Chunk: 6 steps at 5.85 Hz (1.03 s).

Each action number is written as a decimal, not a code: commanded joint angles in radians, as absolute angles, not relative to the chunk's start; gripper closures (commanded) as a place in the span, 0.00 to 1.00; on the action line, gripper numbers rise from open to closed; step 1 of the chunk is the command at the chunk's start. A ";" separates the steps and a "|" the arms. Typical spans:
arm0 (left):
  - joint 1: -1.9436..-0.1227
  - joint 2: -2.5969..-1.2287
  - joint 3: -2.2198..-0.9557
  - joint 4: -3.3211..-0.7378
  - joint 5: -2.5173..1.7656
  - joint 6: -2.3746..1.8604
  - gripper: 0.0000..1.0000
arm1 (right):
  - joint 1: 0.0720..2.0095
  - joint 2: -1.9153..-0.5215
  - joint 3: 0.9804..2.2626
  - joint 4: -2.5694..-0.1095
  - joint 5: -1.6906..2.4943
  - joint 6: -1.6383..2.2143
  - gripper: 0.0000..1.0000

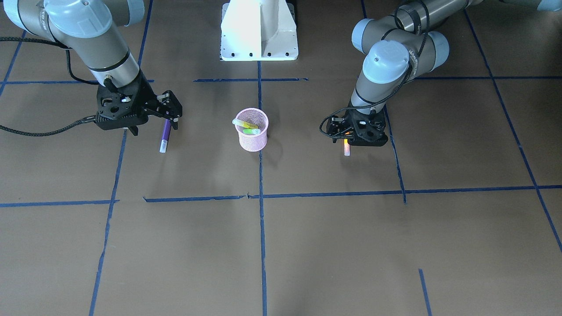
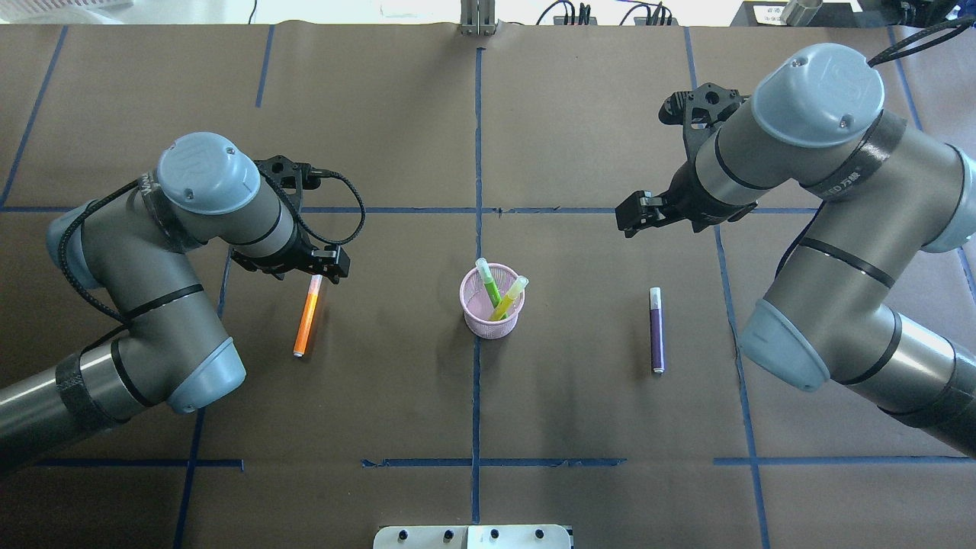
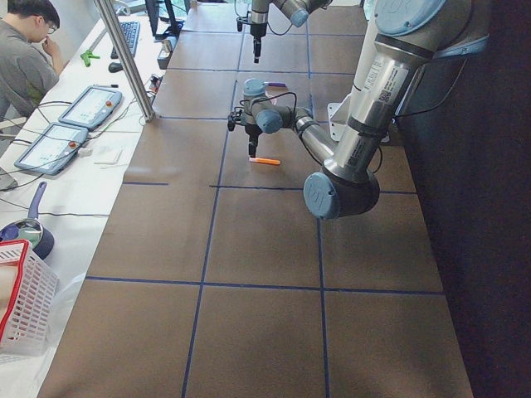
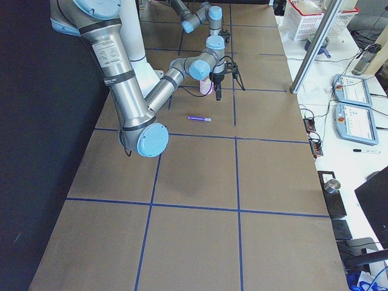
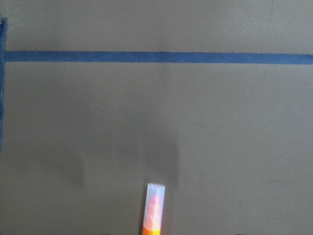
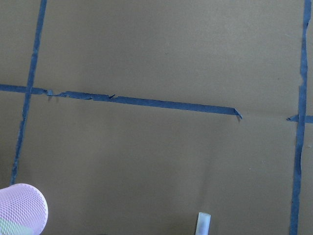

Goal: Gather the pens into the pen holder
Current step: 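Raise the right gripper from the cup while the left gripper descends to the orange highlighter, then close the left gripper on the orange highlighter and lift it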

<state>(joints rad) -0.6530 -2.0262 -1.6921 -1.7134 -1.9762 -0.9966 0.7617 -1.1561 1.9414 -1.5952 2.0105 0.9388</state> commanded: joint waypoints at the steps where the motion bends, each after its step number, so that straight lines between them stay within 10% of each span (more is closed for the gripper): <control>1: -0.647 -2.029 -1.654 -1.721 -1.979 -0.960 0.14 | 0.762 -1.158 1.944 -1.595 2.011 0.937 0.00; 6: -0.629 -2.031 -1.622 -1.730 -1.979 -0.968 0.38 | 0.764 -1.161 1.948 -1.595 2.010 0.940 0.00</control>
